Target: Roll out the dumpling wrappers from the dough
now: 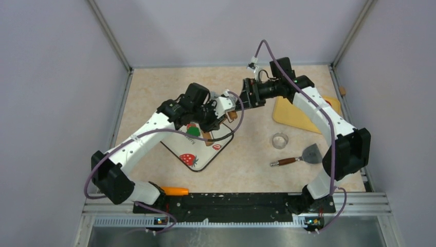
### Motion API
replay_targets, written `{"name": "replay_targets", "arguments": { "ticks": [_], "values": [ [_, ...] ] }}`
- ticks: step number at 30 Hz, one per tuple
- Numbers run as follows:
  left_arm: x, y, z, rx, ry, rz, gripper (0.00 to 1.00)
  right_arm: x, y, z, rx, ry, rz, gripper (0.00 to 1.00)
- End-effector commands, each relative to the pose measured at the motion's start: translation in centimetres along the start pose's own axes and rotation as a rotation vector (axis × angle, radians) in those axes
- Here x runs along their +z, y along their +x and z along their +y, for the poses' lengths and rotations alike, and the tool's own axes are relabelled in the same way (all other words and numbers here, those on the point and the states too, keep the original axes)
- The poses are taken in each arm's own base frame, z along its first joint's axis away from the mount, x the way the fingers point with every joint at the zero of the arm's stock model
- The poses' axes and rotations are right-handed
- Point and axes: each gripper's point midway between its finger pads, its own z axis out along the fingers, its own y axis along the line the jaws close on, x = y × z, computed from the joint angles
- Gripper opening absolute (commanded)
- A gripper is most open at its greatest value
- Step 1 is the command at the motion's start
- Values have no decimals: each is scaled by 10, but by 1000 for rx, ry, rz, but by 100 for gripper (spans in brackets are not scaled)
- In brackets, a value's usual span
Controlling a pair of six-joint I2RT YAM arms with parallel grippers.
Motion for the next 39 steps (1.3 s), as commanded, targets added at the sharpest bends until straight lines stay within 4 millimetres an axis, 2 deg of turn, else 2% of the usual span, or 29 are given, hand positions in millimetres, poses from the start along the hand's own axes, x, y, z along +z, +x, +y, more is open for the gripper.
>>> {"name": "replay_targets", "arguments": {
  "ticks": [1, 4, 8, 13, 15, 19, 20, 23, 26, 31, 34, 35, 37, 39],
  "values": [
    [-4, -63, 13, 58, -98, -150, 0, 7, 22, -3, -22, 23, 43, 97],
    [-2, -73, 8, 68, -95, -155, 0, 9, 36, -15, -16, 54, 62, 95],
    [1, -79, 5, 92, -93, -154, 0, 10, 38, -15, -20, 49, 51, 91],
    [3, -82, 3, 121, -79, -166, 0, 13, 37, -13, -9, 18, 46, 82],
    [8, -78, 3, 129, -76, -160, 0, 15, 35, -8, 6, -29, 44, 75],
    [14, -73, 5, 130, -84, -155, 0, 17, 30, 0, 73, -127, 45, 53],
    [15, -72, 5, 127, -86, -158, 0, 17, 29, 1, 85, -143, 46, 53],
    [19, -74, 6, 110, -89, -168, 0, 20, 27, -2, 107, -154, 48, 64],
    [24, -73, 10, 79, -105, -163, 0, 22, 26, -4, 113, -167, 50, 66],
    [33, -71, 11, 52, -101, -155, 0, 25, 23, -9, 131, -169, 48, 60],
    [37, -69, 8, 37, -83, -149, 0, 27, 20, -19, 158, -130, 34, 46],
    [38, -69, 8, 32, -80, -149, 0, 26, 19, -20, 161, -129, 28, 48],
    [41, -67, 7, 26, -71, -144, 0, 24, 16, -22, 161, -124, 15, 65],
    [43, -67, 8, 20, -71, -140, 0, 22, 13, -22, 153, -121, 6, 74]
  ]
}}
